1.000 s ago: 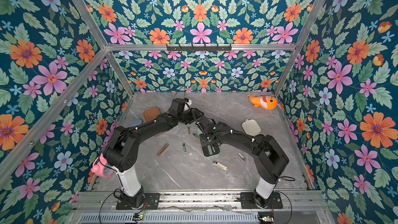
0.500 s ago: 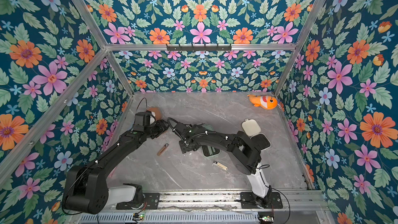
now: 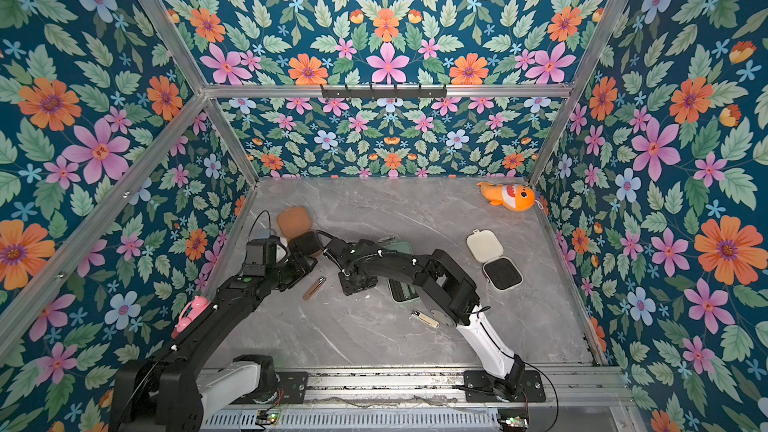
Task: Organize nail clipper sets
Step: Pick up the nail clipper from the center of the board.
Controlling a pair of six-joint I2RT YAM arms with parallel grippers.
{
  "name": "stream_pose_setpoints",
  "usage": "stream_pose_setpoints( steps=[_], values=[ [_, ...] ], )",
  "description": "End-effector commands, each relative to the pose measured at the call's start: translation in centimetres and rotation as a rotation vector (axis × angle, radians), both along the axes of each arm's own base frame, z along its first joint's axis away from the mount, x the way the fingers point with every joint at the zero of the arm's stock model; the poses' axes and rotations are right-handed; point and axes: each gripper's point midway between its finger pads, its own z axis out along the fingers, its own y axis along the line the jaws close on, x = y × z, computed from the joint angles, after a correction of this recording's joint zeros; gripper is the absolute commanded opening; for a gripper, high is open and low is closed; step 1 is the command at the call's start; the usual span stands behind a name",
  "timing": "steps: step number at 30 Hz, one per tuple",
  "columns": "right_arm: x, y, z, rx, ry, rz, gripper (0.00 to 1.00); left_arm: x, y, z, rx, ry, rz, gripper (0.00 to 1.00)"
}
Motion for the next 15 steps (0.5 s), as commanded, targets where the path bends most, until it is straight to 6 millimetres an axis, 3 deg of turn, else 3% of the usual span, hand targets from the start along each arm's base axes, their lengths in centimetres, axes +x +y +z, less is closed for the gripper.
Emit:
stream_pose_setpoints(
  steps=[1,9,15],
  values=[
    [0.4,-0.9,-0.6,-0.047,0.006,-0.035,0.48,-0.3,0.0,0.0,0.000,0.001,-0.020,0.58],
    [2.3,-0.9,-0.7,-0.036,0.015,-0.071,0.37,-0.5,0.2,0.2,-0.001,-0.001,-0.021,0.58],
    [2.3,-0.6,-0.9,-0.039,0.024,-0.056,0.30,-0.6,0.2,0.0,-0.003,0.004,-0.022,0.58]
  ],
)
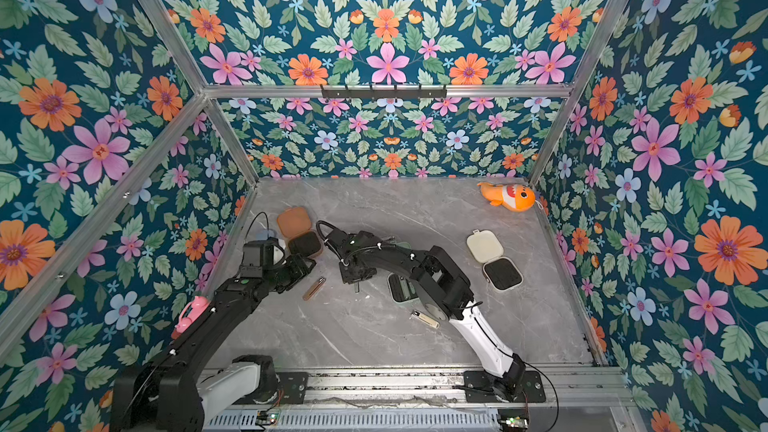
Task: Organize nail clipper sets
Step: Pick up the nail clipper from the center of the board.
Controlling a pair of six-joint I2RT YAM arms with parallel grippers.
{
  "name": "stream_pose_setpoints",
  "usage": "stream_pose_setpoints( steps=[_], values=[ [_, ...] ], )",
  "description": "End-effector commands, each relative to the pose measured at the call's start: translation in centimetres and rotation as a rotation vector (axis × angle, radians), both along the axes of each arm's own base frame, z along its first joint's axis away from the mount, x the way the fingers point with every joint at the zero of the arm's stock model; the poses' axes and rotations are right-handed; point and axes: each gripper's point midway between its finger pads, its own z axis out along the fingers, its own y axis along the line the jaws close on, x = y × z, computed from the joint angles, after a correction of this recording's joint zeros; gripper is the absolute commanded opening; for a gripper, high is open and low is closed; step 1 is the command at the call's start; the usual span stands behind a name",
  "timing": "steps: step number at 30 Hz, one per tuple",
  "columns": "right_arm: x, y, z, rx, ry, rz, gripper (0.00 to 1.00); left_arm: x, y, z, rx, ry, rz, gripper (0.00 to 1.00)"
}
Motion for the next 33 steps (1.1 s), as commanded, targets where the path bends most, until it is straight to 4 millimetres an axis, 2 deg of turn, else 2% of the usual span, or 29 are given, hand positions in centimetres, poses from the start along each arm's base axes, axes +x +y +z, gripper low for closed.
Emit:
stream_pose_setpoints(
  steps=[1,8,20,26,28,31,33],
  values=[
    [-1.0,-0.7,-0.8,-0.034,0.047,0.001,0.30,-0.2,0.0,-0.1,0.004,0.003,-0.012,0.58],
    [-1.7,-0.5,-1.1,-0.029,0.056,0.004,0.25,-0.2,-0.1,-0.3,-0.001,0.006,-0.012,0.58],
    [-1.6,-0.6,-1.0,-0.033,0.049,0.002,0.17,-0.3,-0.1,-0.6,-0.003,0.015,-0.010,0.57],
    [-1.3,-0.5,1.5,0.016,0.008,-0.003,0.16,0.3,-0.4,-0.7,-0.008,0.021,-0.017,0.57],
    [-1.1,-0.9,3.0,0.036,-0.017,-0.010,0.15,0.8,-0.8,-0.6,-0.008,0.021,-0.028,0.57],
    [-0.8,-2.4,5.0,0.054,-0.056,-0.030,0.14,1.8,-2.2,-0.2,-0.004,0.018,-0.059,0.57],
    [-0.8,-4.1,6.1,0.063,-0.079,-0.053,0.15,2.7,-3.8,0.2,0.006,0.012,-0.088,0.57]
  ],
)
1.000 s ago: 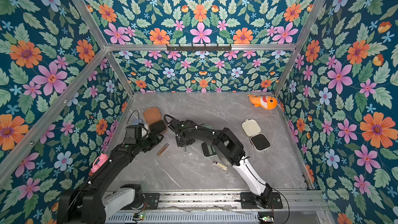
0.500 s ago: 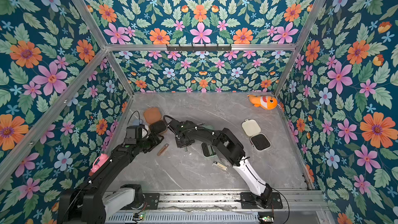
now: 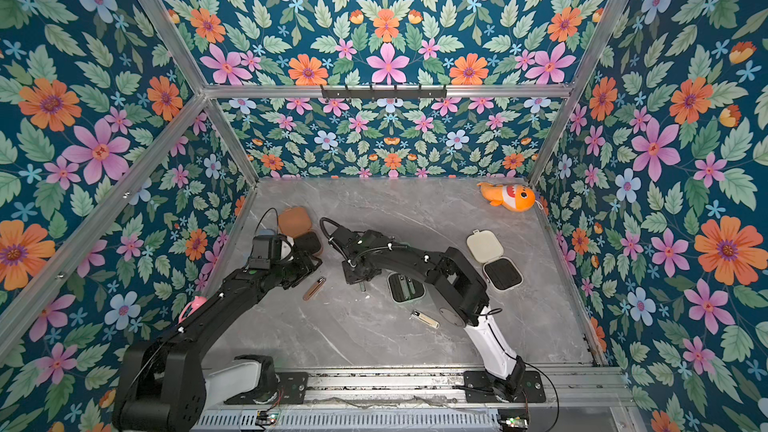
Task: Organize nail clipper sets
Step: Pick up the nail clipper from the center of the board, then place the nail clipper in the storage box.
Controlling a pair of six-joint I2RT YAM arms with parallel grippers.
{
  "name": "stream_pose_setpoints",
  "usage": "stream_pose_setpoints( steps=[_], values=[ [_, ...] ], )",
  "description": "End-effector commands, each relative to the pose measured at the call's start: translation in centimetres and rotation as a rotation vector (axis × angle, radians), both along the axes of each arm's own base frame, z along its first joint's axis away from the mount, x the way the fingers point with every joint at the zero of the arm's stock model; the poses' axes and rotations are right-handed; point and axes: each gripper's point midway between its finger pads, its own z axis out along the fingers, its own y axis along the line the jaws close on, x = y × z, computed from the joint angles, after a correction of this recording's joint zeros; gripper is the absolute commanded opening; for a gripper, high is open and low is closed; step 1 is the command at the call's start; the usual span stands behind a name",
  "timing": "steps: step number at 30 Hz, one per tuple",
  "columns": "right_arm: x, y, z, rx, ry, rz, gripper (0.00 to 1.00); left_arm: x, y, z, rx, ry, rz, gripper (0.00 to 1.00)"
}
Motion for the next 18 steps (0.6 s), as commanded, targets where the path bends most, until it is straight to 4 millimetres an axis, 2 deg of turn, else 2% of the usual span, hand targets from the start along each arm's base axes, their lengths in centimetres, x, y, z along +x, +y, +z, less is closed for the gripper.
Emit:
stream_pose_setpoints(
  steps=[1,5,11,15,18],
  values=[
    [0.6,-2.5,1.8,0.010,-0.051,-0.059,0.15,1.6,-2.0,0.9,0.009,-0.041,-0.032,0.57],
    [0.5,-7.4,2.7,0.006,-0.084,-0.119,0.15,3.5,-7.1,1.6,-0.006,-0.055,-0.119,0.57],
    [0.2,-14.0,1.5,-0.041,-0.090,-0.191,0.15,6.7,-15.3,2.2,-0.094,-0.071,-0.233,0.56],
    [0.2,-16.1,0.8,-0.051,-0.096,-0.218,0.15,8.4,-19.9,1.8,-0.124,-0.065,-0.297,0.55],
    [0.2,-16.4,0.3,-0.054,-0.099,-0.216,0.15,9.1,-22.5,0.9,-0.159,-0.051,-0.326,0.55]
  ],
)
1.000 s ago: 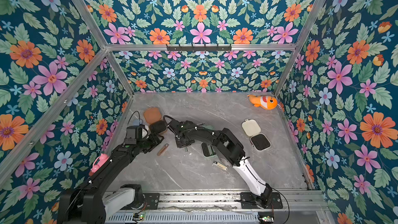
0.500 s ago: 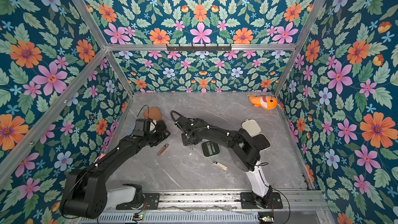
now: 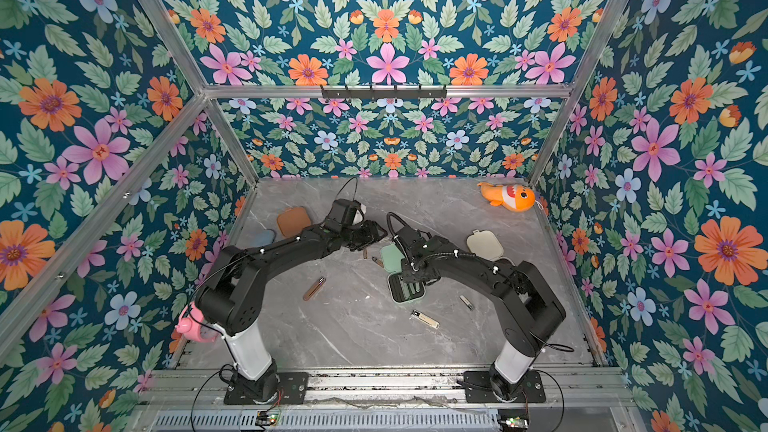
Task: Organize nail clipper sets
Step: Place the nail clipper in the storage box.
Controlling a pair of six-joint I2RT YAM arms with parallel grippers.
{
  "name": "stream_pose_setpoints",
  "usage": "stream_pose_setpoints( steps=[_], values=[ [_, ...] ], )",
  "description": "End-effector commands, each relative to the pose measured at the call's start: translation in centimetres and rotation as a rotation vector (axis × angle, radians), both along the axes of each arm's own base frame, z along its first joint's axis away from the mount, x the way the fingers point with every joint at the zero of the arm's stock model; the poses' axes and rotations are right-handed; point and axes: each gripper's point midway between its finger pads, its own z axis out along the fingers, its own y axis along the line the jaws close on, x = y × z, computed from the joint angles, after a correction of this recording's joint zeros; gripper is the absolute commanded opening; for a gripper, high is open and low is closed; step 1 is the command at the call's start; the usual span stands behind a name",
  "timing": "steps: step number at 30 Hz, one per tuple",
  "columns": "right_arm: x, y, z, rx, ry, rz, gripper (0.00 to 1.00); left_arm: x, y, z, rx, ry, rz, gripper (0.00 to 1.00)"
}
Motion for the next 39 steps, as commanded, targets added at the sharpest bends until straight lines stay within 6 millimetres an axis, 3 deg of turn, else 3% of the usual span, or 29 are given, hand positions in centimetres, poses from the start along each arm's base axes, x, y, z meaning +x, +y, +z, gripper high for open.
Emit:
stream_pose_setpoints(
  steps=[1,6,18,39],
  values=[
    [0.8,0.2,0.3,0.010,-0.045,0.010,0.15,0.6,-2.5,-0.3,-0.060,0.016,-0.028,0.55],
    [0.9,0.4,-0.2,0.018,-0.047,0.014,0.15,0.6,-4.4,-1.7,-0.083,0.044,-0.052,0.54],
    [1.3,0.8,-1.2,0.009,-0.045,0.040,0.14,-1.1,-3.6,-5.1,-0.057,0.095,-0.045,0.54],
    [0.6,0.1,-4.1,-0.051,0.002,0.079,0.13,-1.5,-3.0,-6.5,-0.038,0.116,-0.029,0.53]
  ],
)
